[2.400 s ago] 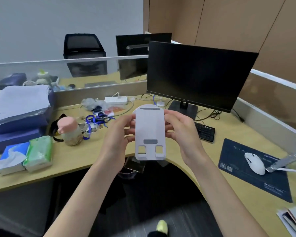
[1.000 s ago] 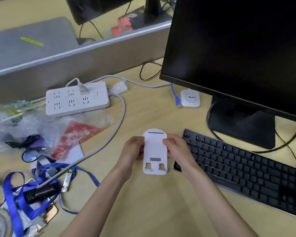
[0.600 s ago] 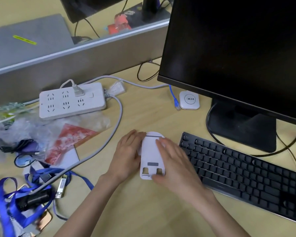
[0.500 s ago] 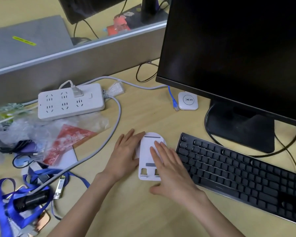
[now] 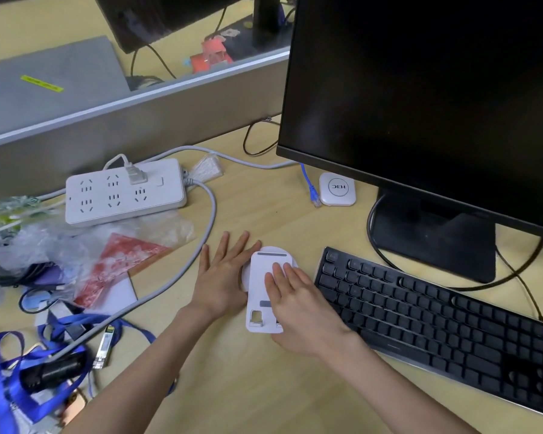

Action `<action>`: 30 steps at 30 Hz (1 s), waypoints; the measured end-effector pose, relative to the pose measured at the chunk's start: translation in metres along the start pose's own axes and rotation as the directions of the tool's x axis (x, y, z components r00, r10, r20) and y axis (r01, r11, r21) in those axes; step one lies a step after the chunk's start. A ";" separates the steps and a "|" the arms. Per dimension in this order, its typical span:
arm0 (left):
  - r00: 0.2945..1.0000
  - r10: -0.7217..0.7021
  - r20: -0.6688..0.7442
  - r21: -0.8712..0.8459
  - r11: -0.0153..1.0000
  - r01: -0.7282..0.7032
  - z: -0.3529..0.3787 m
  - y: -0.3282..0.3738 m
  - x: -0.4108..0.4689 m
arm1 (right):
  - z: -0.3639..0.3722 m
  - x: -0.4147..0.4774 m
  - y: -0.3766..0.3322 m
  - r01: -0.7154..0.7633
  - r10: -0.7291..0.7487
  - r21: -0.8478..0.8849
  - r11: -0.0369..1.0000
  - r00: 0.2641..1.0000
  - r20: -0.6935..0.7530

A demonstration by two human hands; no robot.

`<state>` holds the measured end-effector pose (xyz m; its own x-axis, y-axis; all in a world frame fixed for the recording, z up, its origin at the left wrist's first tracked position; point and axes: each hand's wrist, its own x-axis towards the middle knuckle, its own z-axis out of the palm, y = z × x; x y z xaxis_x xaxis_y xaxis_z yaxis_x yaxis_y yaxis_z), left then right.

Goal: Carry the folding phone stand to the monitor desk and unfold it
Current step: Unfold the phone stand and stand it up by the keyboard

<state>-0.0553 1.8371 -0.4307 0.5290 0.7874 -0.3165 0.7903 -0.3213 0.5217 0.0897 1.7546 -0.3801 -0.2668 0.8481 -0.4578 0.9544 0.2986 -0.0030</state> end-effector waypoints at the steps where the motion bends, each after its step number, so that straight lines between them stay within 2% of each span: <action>1: 1.000 -0.008 0.004 0.000 1.000 0.008 -0.001 0.001 0.000 | -0.007 0.002 0.004 0.032 -0.034 0.043 0.999 0.998 0.049; 4: 0.999 -0.020 0.032 -0.002 1.000 0.020 -0.003 0.003 0.000 | -0.034 0.006 0.018 0.084 -0.081 0.179 0.980 0.996 -0.027; 6: 0.999 -0.026 0.043 0.008 1.000 0.026 -0.003 0.003 -0.001 | -0.051 0.008 0.030 0.093 -0.093 0.296 0.951 0.996 -0.013; 12: 0.997 -0.040 0.060 -0.001 0.999 0.040 -0.005 0.003 -0.002 | -0.087 0.035 0.060 -0.022 -0.099 0.498 0.867 0.971 0.215; 17: 0.998 -0.039 0.057 0.008 0.999 0.038 -0.004 0.001 -0.002 | -0.076 0.036 0.067 -0.115 -0.126 0.585 0.803 0.927 0.354; 21: 0.997 -0.036 0.062 0.021 0.999 0.035 -0.006 0.001 -0.002 | -0.064 0.034 0.068 -0.204 -0.139 0.723 0.660 0.913 0.384; 23: 0.997 -0.034 0.066 0.023 0.999 0.032 -0.006 0.001 -0.002 | -0.065 0.035 0.070 -0.295 -0.137 0.799 0.524 0.897 0.421; 24: 0.997 -0.031 0.066 0.023 0.999 0.030 -0.006 0.001 -0.003 | -0.066 0.037 0.072 -0.357 -0.089 0.809 0.466 0.891 0.445; 26: 0.998 -0.026 0.065 0.028 0.999 0.024 -0.007 0.001 -0.003 | -0.065 0.038 0.071 -0.440 0.046 0.766 0.469 0.878 0.476; 27: 0.998 -0.023 0.064 0.035 0.999 0.021 -0.007 0.000 -0.002 | -0.063 0.039 0.070 -0.457 0.087 0.744 0.487 0.873 0.479; 28: 0.998 -0.023 0.067 0.045 0.999 0.020 -0.007 0.000 -0.002 | -0.060 0.040 0.068 -0.463 0.091 0.756 0.463 0.873 0.479; 30: 0.997 -0.026 0.075 0.069 0.997 0.021 -0.007 0.000 -0.001 | -0.055 0.041 0.064 -0.466 0.041 0.837 0.285 0.879 0.476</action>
<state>-0.0584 1.8401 -0.4248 0.5300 0.7538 -0.3884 0.8206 -0.3404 0.4591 0.1323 1.8321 -0.3502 -0.1316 0.5493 -0.8252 0.5089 -0.6769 -0.5318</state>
